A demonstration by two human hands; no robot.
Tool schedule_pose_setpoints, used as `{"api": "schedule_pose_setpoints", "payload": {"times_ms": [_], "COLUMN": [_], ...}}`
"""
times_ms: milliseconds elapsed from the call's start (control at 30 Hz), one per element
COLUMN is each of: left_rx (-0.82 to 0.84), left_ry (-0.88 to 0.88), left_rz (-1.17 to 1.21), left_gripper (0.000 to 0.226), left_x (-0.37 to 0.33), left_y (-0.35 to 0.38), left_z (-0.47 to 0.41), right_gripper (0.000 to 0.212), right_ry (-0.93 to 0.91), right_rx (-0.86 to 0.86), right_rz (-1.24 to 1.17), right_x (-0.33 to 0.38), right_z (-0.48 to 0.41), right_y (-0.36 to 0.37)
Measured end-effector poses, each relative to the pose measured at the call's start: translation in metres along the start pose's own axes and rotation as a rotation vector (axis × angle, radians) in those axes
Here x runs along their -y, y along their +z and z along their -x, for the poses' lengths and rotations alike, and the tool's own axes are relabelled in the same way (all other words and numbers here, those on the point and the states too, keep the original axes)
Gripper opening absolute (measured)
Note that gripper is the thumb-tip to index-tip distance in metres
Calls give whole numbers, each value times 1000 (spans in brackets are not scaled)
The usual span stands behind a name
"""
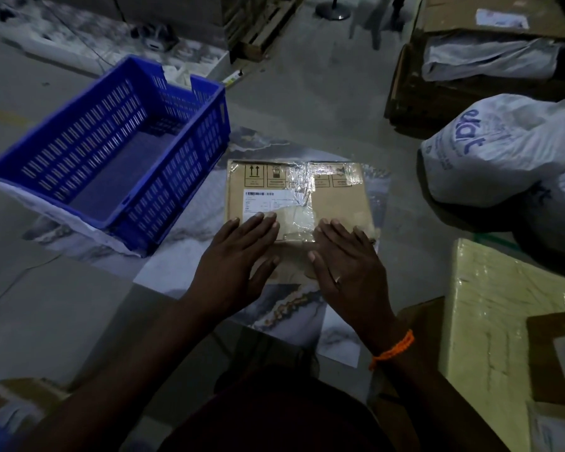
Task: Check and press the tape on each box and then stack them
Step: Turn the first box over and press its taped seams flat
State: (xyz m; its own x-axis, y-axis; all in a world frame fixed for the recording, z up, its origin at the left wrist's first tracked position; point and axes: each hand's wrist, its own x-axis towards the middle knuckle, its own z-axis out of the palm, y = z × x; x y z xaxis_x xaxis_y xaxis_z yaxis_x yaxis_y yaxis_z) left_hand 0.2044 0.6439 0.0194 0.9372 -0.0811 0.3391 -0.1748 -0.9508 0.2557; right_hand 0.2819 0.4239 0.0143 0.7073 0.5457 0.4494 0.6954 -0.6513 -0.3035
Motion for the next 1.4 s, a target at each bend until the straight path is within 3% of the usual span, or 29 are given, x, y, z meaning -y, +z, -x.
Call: {"api": "schedule_pose_setpoints", "payload": {"times_ms": [233,333,400,467,533,600,700,933,1100,1167,1300,1400], "left_rx": [-47,-181,-183,-99,-56,-52,-118,-289,-308,-326,-271,-149], "left_ry": [-78,-327,-573,-755,-804,-795,-794,-691,-869,-989,-1135,-1140], "left_rz": [168,334,553,725,794,824,878,995,1178,1177,1109,1033], "left_gripper": [49,55,58,53,47,43,38,54,28,19,39,36], "left_x": [6,11,21,32,37,37,33,41,40,36,36,36], "left_y": [-10,-14,-14,-13,-13,-14,-16,-29,7,19,41,52], "left_z": [-22,-40,-53,-64,-69,-73,-81,-67,-3,17,54,69], "right_gripper": [39,48,69,87,66,42,61,44,33,42,66,49], "right_ry": [-17,337,635,807,891,869,817,794,941,1002,1038,1051], "right_rx": [-37,-104,72,244,288,282,258,33,-12,13,86,141], "right_rz": [-36,-196,-345,-565,-817,-975,-1031,-1112,-1105,-1065,-957,-948], "right_x": [-13,-25,-46,-63,-72,-73,-61,-41,-28,-24,-19,-22], "right_z": [-24,-49,-69,-86,-96,-102,-113,-101,-29,1,39,60], "right_y": [-4,-19,-25,-26,-20,-12,-10,-14,9,21,38,51]}}
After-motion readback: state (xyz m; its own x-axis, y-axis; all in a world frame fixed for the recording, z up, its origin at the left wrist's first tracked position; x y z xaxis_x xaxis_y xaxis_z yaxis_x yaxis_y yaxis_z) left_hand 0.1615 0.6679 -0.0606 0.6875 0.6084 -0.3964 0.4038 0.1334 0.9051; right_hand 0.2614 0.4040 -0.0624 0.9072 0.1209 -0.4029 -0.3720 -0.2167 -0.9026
